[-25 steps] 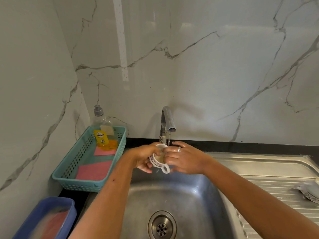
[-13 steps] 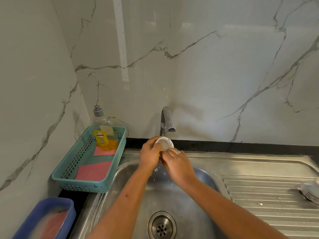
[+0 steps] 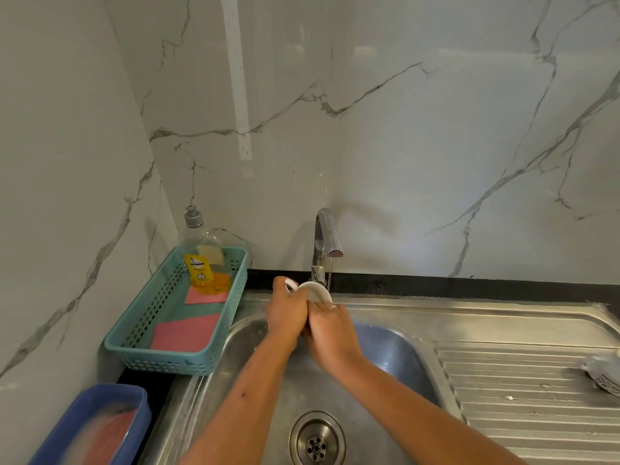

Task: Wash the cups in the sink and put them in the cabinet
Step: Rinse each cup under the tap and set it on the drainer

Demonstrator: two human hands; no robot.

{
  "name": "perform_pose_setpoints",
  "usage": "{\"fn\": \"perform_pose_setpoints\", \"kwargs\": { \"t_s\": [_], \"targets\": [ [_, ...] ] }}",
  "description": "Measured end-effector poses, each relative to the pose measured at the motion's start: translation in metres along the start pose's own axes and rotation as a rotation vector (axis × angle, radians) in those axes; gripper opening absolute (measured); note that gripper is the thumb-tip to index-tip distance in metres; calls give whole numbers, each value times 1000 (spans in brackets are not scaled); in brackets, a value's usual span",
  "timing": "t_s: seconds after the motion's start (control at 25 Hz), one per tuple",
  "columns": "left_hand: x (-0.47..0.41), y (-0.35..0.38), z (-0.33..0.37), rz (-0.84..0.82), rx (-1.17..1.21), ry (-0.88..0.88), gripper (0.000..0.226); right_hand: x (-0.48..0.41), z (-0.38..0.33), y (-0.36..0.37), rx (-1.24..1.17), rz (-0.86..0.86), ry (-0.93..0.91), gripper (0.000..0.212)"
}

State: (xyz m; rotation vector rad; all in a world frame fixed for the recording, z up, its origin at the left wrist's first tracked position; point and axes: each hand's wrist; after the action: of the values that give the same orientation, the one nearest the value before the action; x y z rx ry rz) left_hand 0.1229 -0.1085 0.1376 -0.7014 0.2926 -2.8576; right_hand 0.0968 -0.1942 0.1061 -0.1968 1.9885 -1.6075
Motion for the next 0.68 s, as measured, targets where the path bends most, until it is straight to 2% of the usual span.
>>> {"fn": "perform_pose_setpoints", "kwargs": {
  "t_s": [0.08, 0.16, 0.24, 0.28, 0.36, 0.44, 0.48, 0.52, 0.6, 0.68],
  "targets": [
    [-5, -9, 8, -45, -135, 13, 19, 4, 15, -3, 100, 64, -290, 24],
    [-10, -21, 17, -213, -245, 10, 20, 5, 39, -13, 306, 76, -505, 16],
    [-10, -24, 23, -321, -205, -18, 29, 3, 52, -18, 356, 81, -489, 8],
    [-8, -20, 24, -321, -118, -14, 37, 2, 49, -18, 329, 89, -378, 8],
    [-1, -6, 18, -253, 73, 39, 46, -5, 28, -16, 235, 122, -144, 13],
    [5, 7, 7, -177, 143, 106, 36, -8, 13, -11, 160, 130, -9, 17],
    [5, 8, 3, -151, 126, 107, 32, -6, 13, -9, 123, 110, -27, 17],
    [2, 4, 3, -147, 88, 70, 32, -1, 17, -8, 105, 49, -128, 18],
    [-6, -10, 8, -258, -44, -20, 37, 8, 40, -10, 251, 12, -419, 26],
    [-8, -18, 14, -376, -179, -41, 38, 12, 64, -18, 412, 14, -539, 26]
  ]
}}
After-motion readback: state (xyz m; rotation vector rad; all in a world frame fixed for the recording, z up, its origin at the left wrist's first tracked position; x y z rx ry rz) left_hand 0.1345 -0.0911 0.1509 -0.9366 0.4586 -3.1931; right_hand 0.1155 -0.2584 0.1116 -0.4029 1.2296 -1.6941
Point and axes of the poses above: each hand's wrist, its own x-axis away from the middle knuckle, its own y-axis out of the palm, z = x × y, and after that the axes turned 14 degrees about -y, right-handed
